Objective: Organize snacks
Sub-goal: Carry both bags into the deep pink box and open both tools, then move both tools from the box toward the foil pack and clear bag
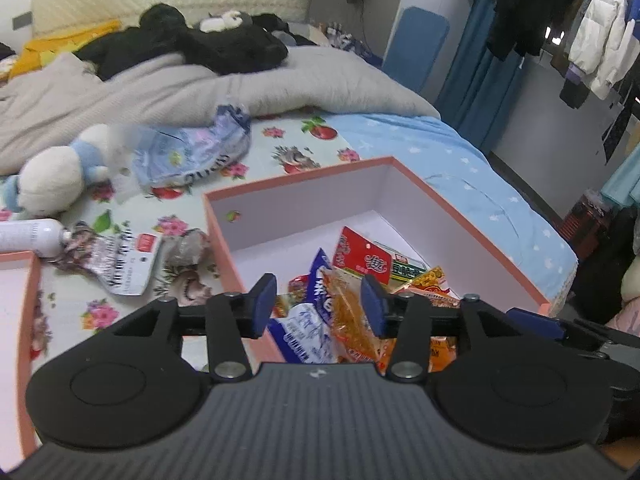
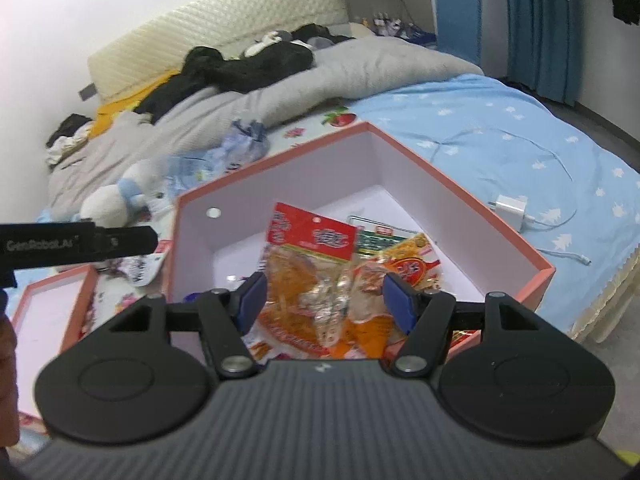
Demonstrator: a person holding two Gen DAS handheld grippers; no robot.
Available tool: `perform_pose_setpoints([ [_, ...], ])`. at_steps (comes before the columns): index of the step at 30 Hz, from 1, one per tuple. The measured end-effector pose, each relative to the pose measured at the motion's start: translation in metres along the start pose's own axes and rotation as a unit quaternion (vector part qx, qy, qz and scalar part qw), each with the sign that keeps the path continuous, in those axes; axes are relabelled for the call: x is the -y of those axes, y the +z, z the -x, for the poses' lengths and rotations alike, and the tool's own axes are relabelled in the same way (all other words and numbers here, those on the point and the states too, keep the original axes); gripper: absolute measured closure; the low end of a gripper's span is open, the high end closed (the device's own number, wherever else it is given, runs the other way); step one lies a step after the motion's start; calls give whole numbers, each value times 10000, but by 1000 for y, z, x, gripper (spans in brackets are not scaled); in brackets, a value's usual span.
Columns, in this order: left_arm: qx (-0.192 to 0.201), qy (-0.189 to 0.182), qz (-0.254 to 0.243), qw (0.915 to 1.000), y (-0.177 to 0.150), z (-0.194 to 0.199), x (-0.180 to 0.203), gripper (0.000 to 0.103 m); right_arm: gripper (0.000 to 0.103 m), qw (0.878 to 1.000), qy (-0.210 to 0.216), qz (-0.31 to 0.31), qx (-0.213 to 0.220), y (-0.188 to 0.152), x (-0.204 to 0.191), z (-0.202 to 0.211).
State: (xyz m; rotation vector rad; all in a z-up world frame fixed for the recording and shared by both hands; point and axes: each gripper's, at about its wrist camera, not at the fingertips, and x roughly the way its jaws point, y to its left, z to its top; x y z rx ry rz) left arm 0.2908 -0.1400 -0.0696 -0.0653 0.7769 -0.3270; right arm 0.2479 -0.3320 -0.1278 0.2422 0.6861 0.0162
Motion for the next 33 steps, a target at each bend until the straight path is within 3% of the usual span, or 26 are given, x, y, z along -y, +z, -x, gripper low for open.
perform_pose_setpoints([
  [13,395,315,-146,9986,-47,99,-17,49,37,9982,513,268,172,-26,-41,55],
  [33,437,871,444,9942,-122,172,-69,49,37,9890,1208,847,-18,-76,-102,91],
])
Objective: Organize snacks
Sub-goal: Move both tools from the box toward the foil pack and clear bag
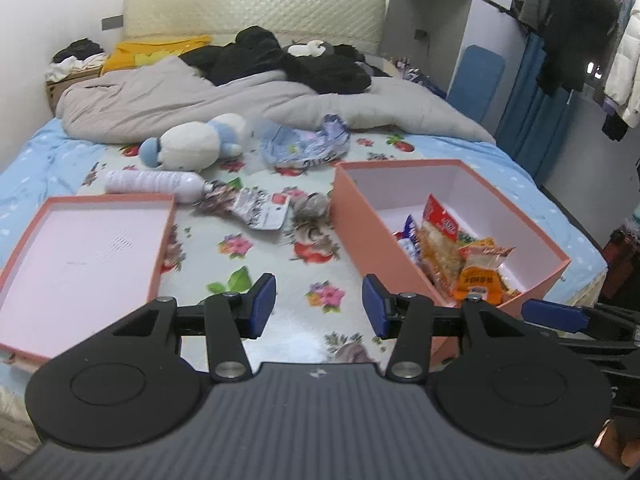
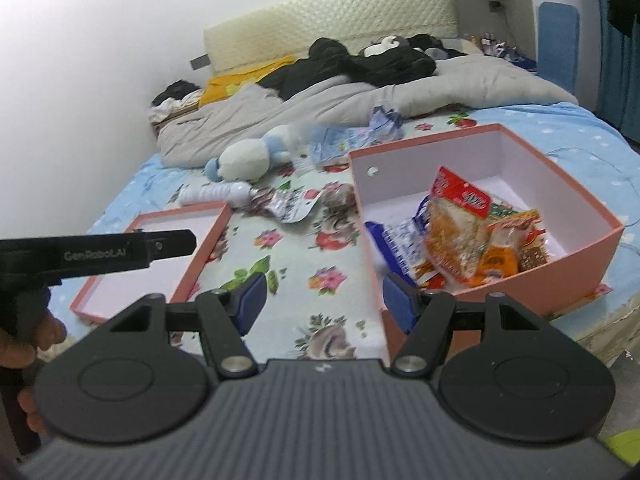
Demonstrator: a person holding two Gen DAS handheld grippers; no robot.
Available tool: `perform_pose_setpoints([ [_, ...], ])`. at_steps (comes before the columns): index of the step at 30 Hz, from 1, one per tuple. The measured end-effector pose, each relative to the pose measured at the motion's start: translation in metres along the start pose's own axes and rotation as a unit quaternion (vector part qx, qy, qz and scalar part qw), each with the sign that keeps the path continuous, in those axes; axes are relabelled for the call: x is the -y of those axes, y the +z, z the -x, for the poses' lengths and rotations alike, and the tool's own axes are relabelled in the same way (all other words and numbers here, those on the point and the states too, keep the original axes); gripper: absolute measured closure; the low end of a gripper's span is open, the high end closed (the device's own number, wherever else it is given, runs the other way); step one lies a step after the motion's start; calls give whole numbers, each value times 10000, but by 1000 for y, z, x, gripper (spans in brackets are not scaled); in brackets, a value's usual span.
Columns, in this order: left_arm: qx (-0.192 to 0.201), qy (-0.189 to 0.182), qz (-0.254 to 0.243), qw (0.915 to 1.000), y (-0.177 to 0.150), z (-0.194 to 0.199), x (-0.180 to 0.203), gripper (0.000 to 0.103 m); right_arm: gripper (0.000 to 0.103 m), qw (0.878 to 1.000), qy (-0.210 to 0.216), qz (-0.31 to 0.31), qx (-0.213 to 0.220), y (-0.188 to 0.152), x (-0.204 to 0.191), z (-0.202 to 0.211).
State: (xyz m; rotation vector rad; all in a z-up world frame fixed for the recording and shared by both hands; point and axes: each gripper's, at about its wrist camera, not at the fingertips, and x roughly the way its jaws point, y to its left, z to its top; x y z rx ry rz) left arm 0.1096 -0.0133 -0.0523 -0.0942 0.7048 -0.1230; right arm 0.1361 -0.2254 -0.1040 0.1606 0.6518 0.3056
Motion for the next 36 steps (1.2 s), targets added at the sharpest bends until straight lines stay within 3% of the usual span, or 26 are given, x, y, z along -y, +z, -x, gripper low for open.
perform_pose_setpoints([
  [15,-292,189,271,9990,2,-35,-32,49,37,9995,79,231,-183,-1,-18,-32],
  [23,-454,195,287,9984,23,-86,-58,49,37,9986,-10,501,-169,7,-36,-69],
  [26,-505,356,205,9979,32,-109,-68,50,37,9981,-10,588,-187,12,-43,-89],
  [36,-680,135,596,9958,59,-201,-114,50,37,9942,-446,973,-141,25,-58,-177],
])
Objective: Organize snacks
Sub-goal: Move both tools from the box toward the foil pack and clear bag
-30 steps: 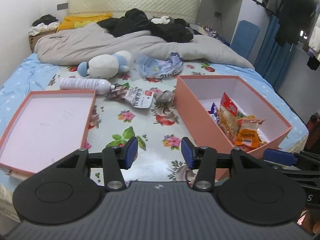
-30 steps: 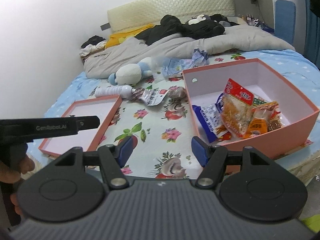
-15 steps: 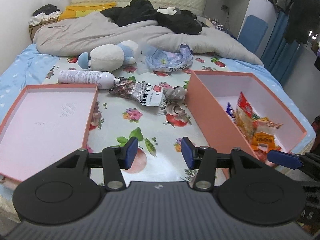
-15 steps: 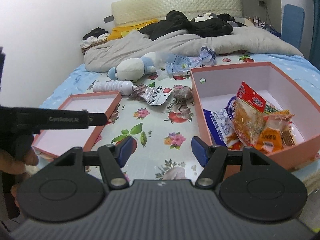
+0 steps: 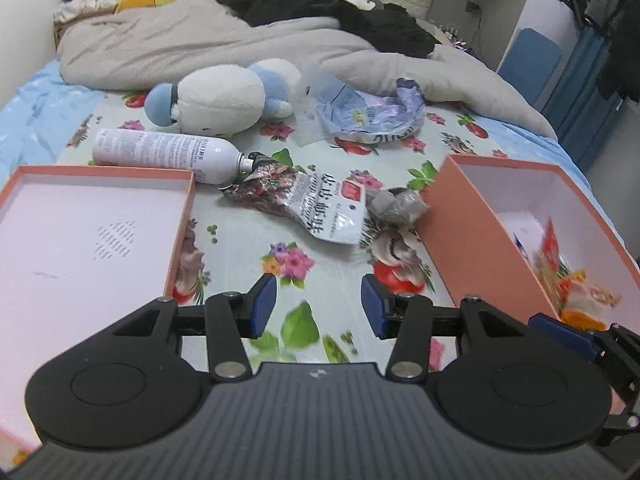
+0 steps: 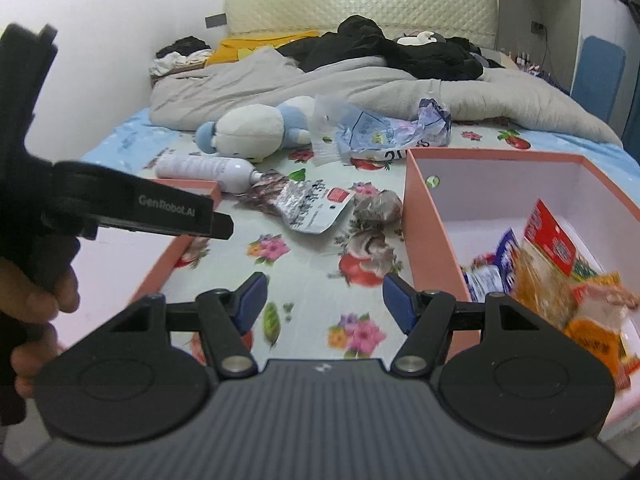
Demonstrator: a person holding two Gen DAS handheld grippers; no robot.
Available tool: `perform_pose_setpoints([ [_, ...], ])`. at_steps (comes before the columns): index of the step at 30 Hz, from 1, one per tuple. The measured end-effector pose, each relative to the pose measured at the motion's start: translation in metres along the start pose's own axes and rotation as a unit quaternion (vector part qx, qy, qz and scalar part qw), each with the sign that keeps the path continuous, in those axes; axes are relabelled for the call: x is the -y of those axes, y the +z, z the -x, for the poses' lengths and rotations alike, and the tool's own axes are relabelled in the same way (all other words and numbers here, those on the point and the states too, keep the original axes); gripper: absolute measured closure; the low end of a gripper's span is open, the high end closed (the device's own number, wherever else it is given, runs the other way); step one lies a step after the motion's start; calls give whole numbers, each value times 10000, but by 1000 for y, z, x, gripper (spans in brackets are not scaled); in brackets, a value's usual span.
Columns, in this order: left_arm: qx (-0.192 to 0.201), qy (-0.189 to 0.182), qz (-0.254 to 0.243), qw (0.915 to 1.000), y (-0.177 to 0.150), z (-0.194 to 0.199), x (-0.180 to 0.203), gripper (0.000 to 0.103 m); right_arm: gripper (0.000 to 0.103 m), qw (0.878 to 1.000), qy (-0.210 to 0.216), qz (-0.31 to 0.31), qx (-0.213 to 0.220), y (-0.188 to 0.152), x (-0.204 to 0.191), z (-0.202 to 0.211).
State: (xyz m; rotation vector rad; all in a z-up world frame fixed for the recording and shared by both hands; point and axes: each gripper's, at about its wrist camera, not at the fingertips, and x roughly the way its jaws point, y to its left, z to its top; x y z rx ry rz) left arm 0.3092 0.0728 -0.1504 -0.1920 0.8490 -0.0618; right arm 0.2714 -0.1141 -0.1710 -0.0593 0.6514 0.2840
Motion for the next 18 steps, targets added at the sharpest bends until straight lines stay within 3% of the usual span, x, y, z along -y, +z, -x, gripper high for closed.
perform_pose_setpoints([
  [10,-216,-263,676,9971,41,-94,-37,50,38,9942,-699,809,73,23,-9,-98],
  [18,-572,-661,1535,9843,58,-148,-61,50,43,9871,-1011,1245,-25,30,-10,-151],
])
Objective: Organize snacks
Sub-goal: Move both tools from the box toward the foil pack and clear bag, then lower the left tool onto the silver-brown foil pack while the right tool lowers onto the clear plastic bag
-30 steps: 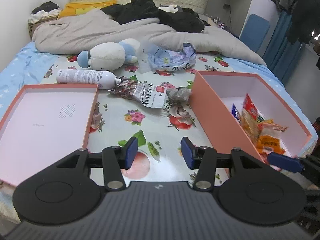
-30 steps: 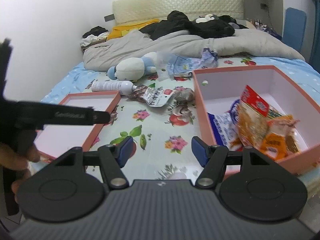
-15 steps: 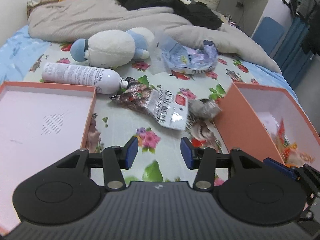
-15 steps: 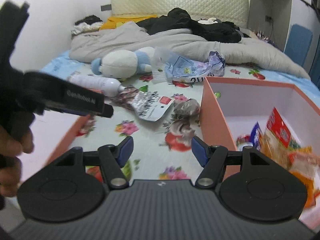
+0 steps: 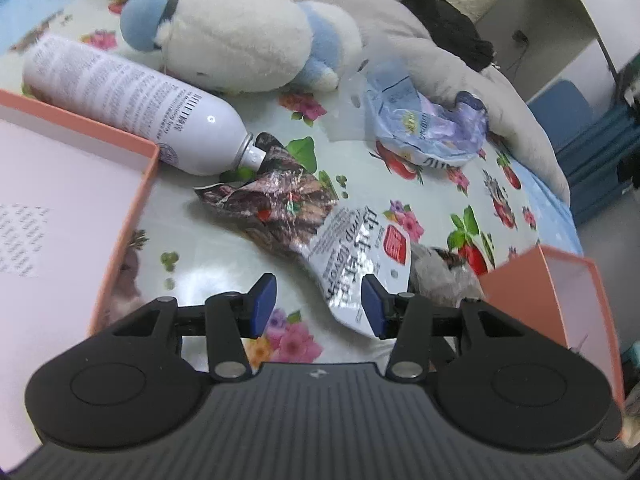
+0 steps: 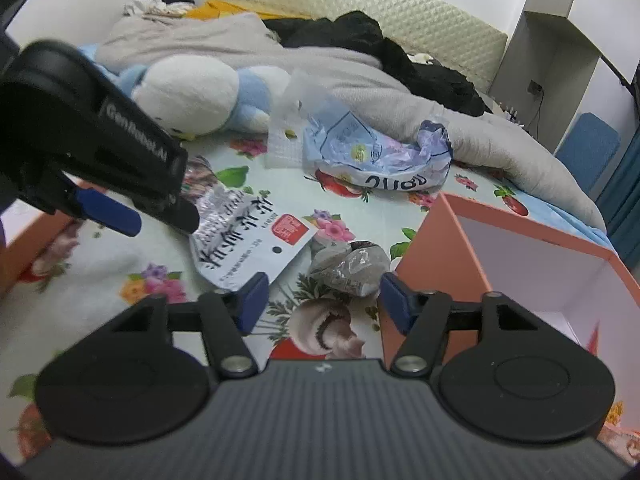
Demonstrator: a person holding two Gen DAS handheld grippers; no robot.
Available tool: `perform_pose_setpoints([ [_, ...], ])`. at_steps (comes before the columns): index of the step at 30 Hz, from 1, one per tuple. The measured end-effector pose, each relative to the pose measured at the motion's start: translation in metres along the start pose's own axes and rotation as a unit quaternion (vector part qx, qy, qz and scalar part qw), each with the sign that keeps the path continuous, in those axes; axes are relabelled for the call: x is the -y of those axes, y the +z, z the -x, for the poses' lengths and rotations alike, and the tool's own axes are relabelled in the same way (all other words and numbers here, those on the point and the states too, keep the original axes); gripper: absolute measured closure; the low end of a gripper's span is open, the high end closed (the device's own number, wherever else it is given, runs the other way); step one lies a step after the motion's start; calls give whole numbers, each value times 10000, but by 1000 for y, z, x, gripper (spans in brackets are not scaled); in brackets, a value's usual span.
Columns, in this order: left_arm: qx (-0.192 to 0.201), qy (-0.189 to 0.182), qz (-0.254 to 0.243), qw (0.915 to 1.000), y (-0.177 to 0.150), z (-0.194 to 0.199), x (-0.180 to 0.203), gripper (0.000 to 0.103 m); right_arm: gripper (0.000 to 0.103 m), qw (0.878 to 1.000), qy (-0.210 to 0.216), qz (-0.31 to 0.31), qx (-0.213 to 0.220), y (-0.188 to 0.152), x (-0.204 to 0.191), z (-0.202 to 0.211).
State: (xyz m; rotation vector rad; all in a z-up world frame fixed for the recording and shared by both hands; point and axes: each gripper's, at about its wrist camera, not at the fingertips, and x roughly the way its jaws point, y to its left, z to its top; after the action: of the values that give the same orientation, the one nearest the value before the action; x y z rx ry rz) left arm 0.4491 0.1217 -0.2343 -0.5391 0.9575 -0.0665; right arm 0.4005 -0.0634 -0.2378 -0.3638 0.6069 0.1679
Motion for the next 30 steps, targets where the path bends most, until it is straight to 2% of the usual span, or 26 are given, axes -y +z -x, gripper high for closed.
perform_pose_setpoints([
  [3,-116,-84,358,9993,10,-13,-5,50,43,9994,-84,347,33,5,-8,-9],
  [6,-98,-168,667,9976,18,-20,-6,50,43,9992,-73,382,34,10,-9,-19],
  [12,-192,-5,957,9952,31,-33,-2,49,44,9981,-152,586,-70,12,-12,-39],
  [16,-293,53,1073,9938,32,-42,-2,49,57,9970,-174,722,-221,8,-14,-50],
  [19,-450,-37,1246,9912,28,-50,-7,49,64,9965,-281,754,-224,7,-14,-53],
  [23,-354,-27,1293,9910,25,-57,-7,49,73,9972,-204,663,-278,9,-13,-52],
  [25,-335,-10,1317,9907,25,-56,-7,49,74,9974,-198,624,-307,10,-12,-52],
  [27,-306,0,1335,9906,26,-57,-7,51,75,9976,-177,588,-320,9,-11,-51],
  [30,-249,-37,1516,9881,25,-58,-11,63,78,9978,-138,557,-327,8,-10,-48],
])
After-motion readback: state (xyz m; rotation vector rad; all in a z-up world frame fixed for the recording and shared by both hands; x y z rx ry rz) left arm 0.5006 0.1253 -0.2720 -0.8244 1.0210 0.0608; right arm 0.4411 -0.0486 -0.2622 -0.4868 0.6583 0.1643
